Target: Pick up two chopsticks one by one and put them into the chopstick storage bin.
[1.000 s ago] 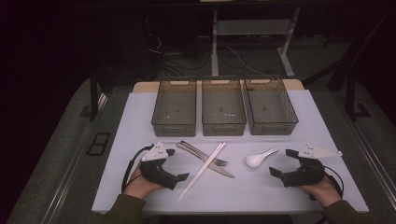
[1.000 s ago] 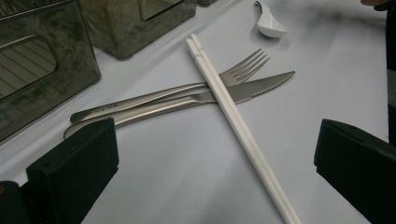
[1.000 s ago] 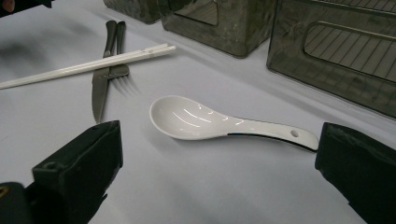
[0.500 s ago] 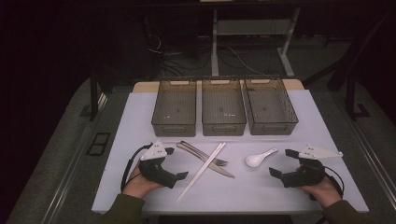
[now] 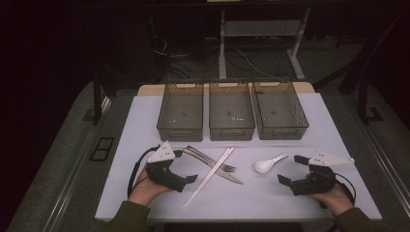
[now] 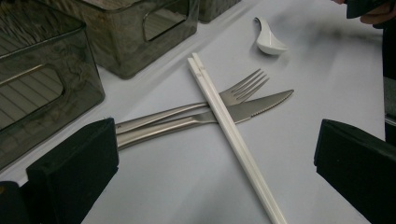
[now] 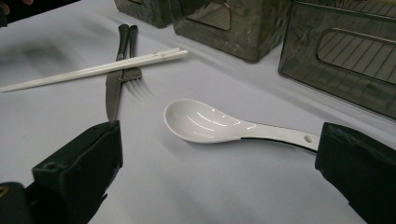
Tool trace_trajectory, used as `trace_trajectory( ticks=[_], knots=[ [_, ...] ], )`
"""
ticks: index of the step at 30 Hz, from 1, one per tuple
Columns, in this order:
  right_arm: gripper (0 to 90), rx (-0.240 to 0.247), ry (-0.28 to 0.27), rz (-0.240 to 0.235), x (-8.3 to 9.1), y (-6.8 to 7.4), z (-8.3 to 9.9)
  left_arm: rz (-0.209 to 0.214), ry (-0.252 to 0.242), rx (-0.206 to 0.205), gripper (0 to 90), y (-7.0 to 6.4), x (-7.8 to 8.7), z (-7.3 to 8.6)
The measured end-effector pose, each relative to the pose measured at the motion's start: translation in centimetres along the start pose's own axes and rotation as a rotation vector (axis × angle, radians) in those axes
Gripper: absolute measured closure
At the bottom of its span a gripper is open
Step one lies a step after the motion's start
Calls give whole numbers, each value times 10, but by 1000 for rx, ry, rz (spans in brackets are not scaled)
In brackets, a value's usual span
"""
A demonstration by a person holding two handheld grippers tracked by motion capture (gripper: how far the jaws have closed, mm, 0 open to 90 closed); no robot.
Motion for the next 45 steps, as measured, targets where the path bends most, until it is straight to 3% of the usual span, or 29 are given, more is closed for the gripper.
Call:
trace_trajectory(
  ticks=[22, 39, 43, 45],
  knots=[
    [9, -14, -9, 10, 0, -1, 0, 9, -6, -20, 0, -2, -26, -14],
    [9, -35, -19, 18, 1, -3, -1, 34, 6, -39, 2, -2, -57, -27],
    [9, -35, -21, 18, 1, -3, -1, 24, -6, -32, 46, -4, -62, -28],
    [9, -31, -21, 17, 1, -3, -1, 19, -6, -29, 131, -7, -63, -26]
  ],
)
Point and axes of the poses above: each handheld gripper's, and its own axes: x roughly backward along the jaws, z roughly out of its underside, y roughly to its left, the point moved 3 cm from there along -x, roughly forward along the jaws, and after that the axes turned 10 degrees about -y, right-handed, at the moved point
